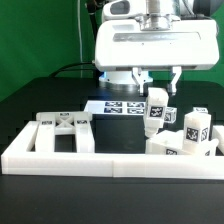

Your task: Assemble chair

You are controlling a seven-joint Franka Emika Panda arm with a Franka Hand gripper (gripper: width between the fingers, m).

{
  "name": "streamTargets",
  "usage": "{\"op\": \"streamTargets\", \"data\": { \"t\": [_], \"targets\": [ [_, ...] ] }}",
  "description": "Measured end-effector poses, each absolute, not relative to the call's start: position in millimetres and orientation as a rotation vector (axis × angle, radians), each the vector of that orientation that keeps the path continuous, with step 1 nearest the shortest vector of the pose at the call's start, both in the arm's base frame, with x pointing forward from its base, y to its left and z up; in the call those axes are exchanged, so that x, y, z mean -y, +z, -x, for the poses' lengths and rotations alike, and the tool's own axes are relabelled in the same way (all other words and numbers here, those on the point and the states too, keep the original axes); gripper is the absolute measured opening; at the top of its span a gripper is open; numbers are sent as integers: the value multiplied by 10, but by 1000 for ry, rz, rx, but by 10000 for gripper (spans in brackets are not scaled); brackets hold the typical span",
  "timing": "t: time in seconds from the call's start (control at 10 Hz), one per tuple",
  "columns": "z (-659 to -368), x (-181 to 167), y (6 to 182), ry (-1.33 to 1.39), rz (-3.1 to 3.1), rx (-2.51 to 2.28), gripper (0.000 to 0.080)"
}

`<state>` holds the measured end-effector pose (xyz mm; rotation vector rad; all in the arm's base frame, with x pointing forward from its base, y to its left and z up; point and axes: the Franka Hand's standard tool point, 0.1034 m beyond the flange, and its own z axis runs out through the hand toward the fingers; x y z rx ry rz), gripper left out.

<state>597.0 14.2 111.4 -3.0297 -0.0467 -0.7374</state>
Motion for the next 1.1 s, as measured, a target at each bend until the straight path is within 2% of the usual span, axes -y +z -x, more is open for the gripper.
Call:
{"op": "streamTargets", "data": {
  "t": [0.1, 0.5, 0.7, 1.1],
  "targets": [
    [-5992, -81, 1135, -860, 3028, 48, 292],
    [-5902, -103, 1166, -955, 3008, 26, 292],
    [-5848, -129, 1043, -913, 3016, 31, 292],
    [-5826, -213, 1037, -899, 3003, 31, 292]
  ]
}}
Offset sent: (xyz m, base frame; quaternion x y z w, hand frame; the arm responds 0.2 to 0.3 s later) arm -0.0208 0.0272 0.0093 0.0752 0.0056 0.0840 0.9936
